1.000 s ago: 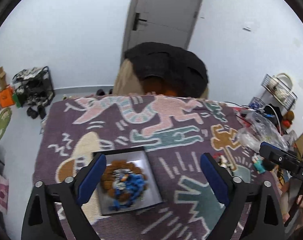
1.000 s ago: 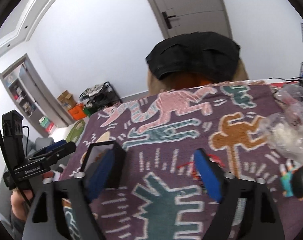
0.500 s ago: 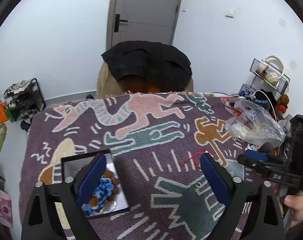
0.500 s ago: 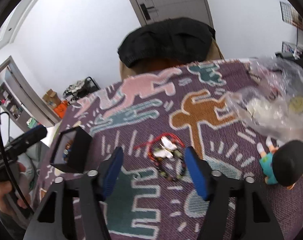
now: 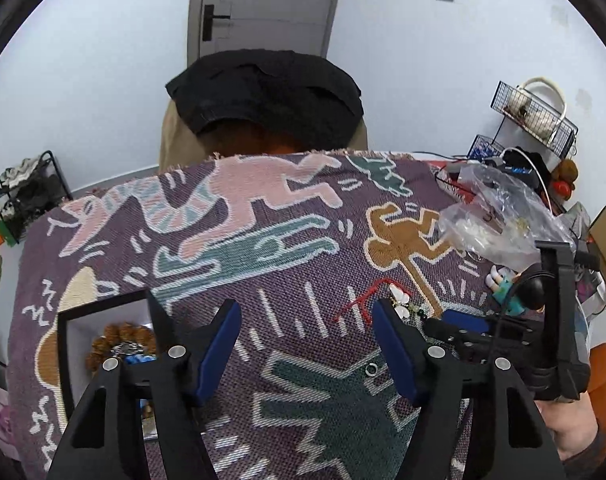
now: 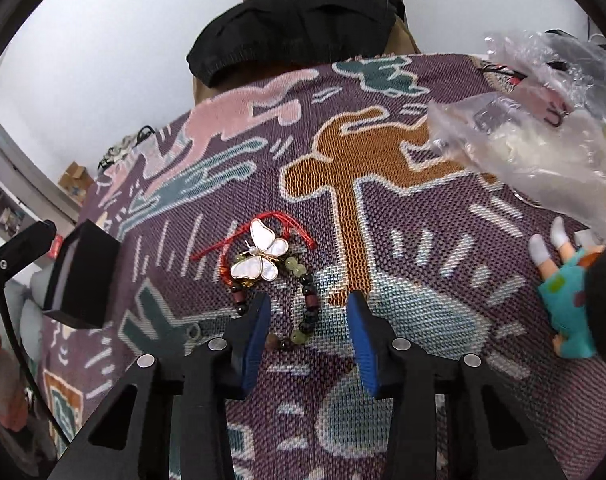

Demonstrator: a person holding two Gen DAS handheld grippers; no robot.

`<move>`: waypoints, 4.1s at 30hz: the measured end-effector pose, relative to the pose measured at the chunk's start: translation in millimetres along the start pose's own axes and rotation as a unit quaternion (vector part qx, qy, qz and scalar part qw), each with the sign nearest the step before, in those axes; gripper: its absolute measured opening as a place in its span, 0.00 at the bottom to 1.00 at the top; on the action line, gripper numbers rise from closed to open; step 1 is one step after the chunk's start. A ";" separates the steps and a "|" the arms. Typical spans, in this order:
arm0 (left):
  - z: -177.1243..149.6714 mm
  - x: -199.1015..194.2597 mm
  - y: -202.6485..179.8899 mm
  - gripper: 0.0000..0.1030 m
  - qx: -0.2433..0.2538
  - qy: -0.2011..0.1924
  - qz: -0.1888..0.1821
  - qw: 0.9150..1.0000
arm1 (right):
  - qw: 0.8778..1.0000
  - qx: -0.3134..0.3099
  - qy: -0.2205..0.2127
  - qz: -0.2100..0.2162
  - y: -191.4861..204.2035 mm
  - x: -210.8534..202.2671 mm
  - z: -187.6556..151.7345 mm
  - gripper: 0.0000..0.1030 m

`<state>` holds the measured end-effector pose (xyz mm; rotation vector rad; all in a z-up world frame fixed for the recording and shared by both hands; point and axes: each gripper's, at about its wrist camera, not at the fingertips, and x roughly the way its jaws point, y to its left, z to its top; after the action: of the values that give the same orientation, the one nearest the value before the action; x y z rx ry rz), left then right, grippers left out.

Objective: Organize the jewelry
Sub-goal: 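Grasp the red string bracelet with left gripper while right gripper grasps dark bead bracelet, then place the red bracelet in the box with left gripper while right gripper places dark bead bracelet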

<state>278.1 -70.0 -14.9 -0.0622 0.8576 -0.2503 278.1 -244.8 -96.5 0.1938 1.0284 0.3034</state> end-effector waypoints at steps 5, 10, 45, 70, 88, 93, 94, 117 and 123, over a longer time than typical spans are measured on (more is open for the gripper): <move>0.3 15.3 -3.5 0.64 -0.002 0.012 0.001 1.000 | 0.999 -0.029 0.002 -0.038 6.7 7.9 4.2 0.13; 1.3 27.7 -4.1 0.59 -0.015 0.020 -0.001 1.000 | 0.999 -0.030 -0.001 -0.032 -1.4 1.2 1.1 0.09; -3.8 123.8 -66.9 0.09 0.041 0.104 -0.007 0.994 | 0.989 0.027 -0.141 0.045 -31.3 -106.7 -11.8 0.09; 26.0 -43.9 41.3 0.09 0.003 -0.019 0.040 0.999 | 0.982 -0.056 -0.159 0.090 84.4 -121.6 11.6 0.09; -13.2 -66.4 117.7 0.34 -0.024 0.016 0.066 0.997 | 0.975 -0.128 -0.133 0.122 190.6 -96.4 12.7 0.09; -19.3 -84.6 133.8 0.84 -0.033 -0.026 0.078 0.996 | 0.974 -0.140 -0.120 0.134 212.0 -82.8 12.2 0.09; -20.5 -87.7 139.4 0.84 -0.038 -0.028 0.081 0.996 | 0.973 -0.142 -0.116 0.138 216.7 -78.6 12.5 0.09; -31.8 -93.0 182.8 0.84 -0.089 -0.026 0.086 0.992 | 0.983 -0.106 -0.075 0.131 217.2 -42.1 16.1 0.56; -22.7 -81.4 150.6 0.84 -0.069 -0.026 0.067 0.995 | 0.988 -0.075 -0.085 0.103 165.5 -62.4 10.8 0.56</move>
<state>239.1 96.7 7.3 -0.1386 0.8238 -0.0621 231.5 -110.2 8.9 0.1860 0.8144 0.5411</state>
